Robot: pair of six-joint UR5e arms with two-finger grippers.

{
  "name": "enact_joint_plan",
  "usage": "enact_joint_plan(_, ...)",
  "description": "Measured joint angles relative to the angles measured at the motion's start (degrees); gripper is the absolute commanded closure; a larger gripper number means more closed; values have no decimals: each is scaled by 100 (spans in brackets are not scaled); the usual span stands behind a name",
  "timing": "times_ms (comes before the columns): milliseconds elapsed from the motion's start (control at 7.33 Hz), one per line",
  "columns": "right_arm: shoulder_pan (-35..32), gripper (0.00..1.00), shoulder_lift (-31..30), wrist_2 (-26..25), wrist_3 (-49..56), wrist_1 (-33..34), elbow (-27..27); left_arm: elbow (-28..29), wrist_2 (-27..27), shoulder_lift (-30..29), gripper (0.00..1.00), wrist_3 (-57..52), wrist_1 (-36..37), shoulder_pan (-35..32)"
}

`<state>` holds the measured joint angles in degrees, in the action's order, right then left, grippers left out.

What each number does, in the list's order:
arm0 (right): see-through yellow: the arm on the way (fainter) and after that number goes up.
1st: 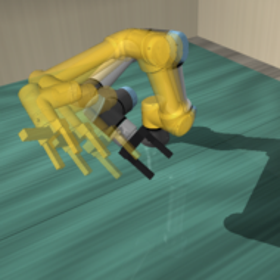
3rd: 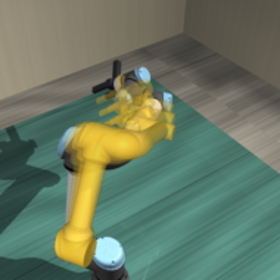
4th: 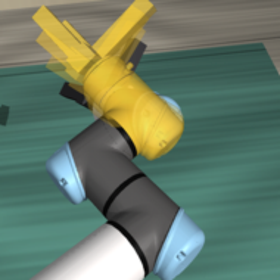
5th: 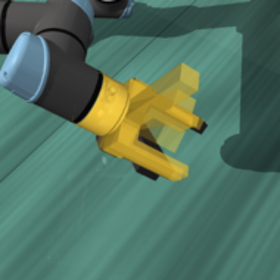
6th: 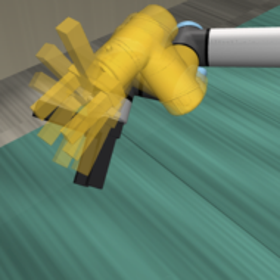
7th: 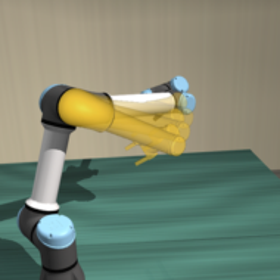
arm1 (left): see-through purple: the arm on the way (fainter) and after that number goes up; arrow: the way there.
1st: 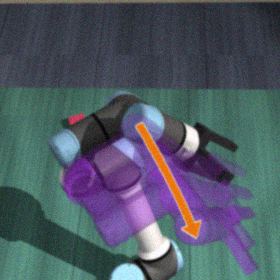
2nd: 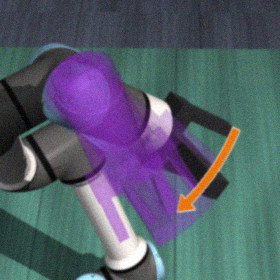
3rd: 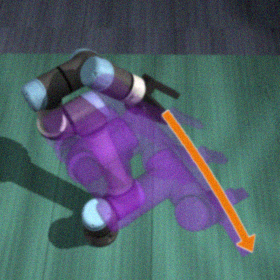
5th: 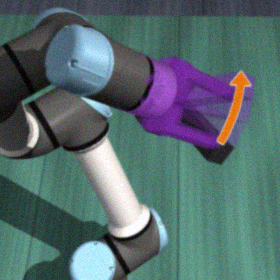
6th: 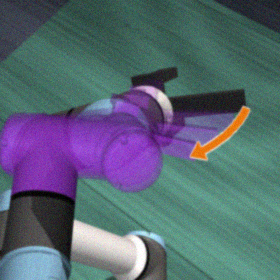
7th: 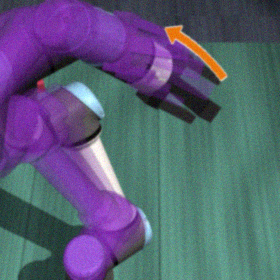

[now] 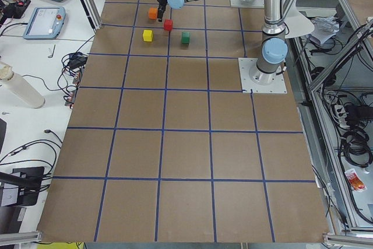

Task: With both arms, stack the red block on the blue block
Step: 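Release the red cube and raise the left arm while the right arm reaches in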

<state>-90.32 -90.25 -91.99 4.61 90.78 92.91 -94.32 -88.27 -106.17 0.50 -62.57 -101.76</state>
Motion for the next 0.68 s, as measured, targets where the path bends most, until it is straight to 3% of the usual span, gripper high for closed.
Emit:
enact_joint_plan(409, -35, 0, 42, 128, -188, 340, 131, -17, -70, 1355, 0, -1109, -1739, 720)
enact_joint_plan(682, -134, 0, 172, 537, -398, 1017, 283, -24, -59, 1726, 0, -1175, -2168, 1075)
